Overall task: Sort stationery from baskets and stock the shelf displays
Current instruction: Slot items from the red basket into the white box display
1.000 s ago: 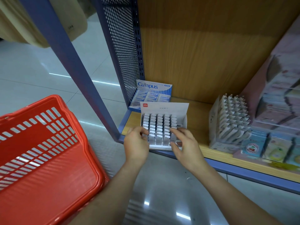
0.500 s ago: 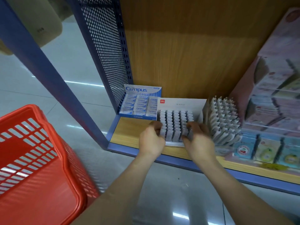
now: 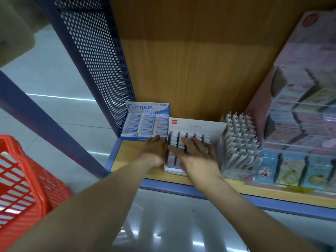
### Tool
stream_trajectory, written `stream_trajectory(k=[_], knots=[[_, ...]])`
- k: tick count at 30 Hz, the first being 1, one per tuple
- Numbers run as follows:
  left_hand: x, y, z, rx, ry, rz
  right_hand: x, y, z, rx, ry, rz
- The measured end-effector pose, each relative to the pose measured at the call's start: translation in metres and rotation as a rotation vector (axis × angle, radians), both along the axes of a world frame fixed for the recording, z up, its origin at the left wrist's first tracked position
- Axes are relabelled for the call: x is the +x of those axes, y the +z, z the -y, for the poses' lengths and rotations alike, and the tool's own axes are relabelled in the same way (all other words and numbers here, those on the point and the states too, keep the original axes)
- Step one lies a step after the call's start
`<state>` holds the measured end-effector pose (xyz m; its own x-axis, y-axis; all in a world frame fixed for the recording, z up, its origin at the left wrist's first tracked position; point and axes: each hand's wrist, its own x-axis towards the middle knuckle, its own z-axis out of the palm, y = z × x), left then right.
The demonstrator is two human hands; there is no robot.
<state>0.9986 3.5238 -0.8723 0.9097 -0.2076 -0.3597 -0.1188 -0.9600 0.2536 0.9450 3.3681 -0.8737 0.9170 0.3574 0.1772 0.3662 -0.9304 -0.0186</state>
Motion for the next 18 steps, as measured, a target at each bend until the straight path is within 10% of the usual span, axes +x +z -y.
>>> stream_trajectory(k=[9, 18], knots=[[-0.009, -0.002, -0.031, 0.187, 0.066, -0.047, 0.009, 0.0, 0.004, 0.036, -0.018, 0.002], [-0.03, 0.009, -0.004, -0.341, 0.166, 0.176, -0.01, 0.002, 0.017, 0.331, -0.226, -0.093]])
